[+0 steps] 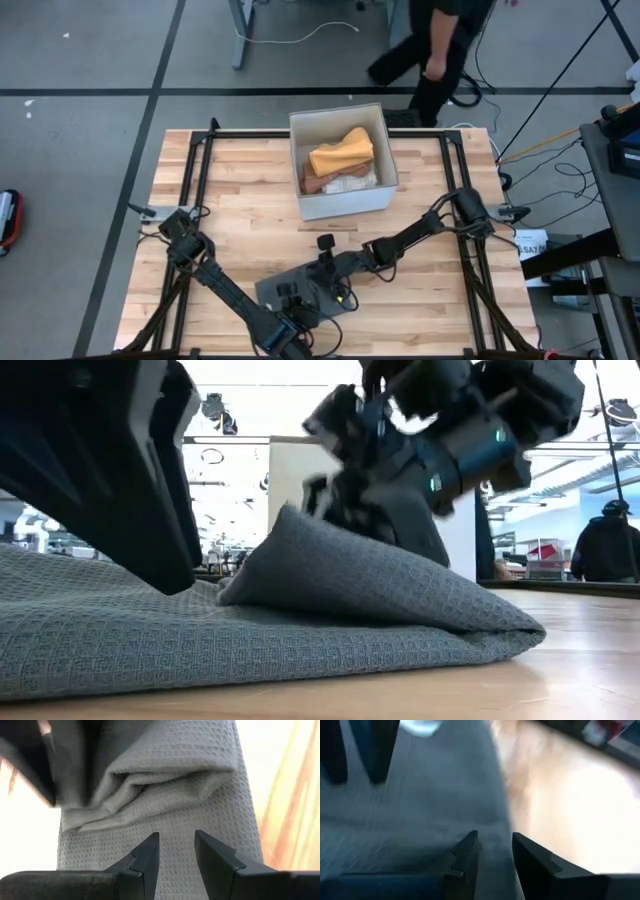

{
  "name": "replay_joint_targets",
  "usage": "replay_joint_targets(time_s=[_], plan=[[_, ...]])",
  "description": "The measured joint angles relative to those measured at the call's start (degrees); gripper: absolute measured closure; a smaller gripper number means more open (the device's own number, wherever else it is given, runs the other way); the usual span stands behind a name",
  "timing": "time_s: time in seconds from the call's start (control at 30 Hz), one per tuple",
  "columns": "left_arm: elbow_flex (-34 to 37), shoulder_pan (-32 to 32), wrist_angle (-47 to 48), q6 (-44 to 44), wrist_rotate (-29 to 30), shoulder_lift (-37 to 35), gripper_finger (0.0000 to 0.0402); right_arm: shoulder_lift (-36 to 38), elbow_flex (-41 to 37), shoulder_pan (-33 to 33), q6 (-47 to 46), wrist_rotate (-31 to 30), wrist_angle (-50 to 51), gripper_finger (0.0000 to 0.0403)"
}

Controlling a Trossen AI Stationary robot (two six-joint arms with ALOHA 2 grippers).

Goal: Fold towel
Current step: Fold the orange towel

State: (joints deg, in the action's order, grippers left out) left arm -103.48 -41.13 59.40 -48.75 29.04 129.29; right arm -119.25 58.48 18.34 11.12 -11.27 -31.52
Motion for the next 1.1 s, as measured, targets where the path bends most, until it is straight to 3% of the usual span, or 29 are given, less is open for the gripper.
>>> replay_joint_targets(time_s=[0.3, 0.47, 0.6, 0.9, 1.1], plan=[[0.00, -2.00, 0.07, -0.72, -0.02, 0.00, 0.0271, 8.83, 0.00, 1.36, 2.36, -3.33, 9.36, 0.0296], [0.00, -3.66, 0.06, -0.81, -0.03, -0.01, 0.0271, 10.20, 0.02, 2.62, -2.37, 7.47, 17.00, 0.0296], [0.00, -5.30, 0.07, -0.63, -0.02, 0.00, 0.0271, 9.92, 0.02, 4.28, -4.52, 15.50, 17.50, 0.0296], [0.00, -8.76, -0.34, -0.15, 0.77, 0.00, 0.0271, 8.57, 0.09, 5.69, -1.90, 15.92, 13.22, 0.0296], [0.02, -11.84, -4.38, 3.37, 9.04, 0.00, 0.0271, 5.38, 0.09, 4.06, -2.15, 16.12, 15.01, 0.0296]])
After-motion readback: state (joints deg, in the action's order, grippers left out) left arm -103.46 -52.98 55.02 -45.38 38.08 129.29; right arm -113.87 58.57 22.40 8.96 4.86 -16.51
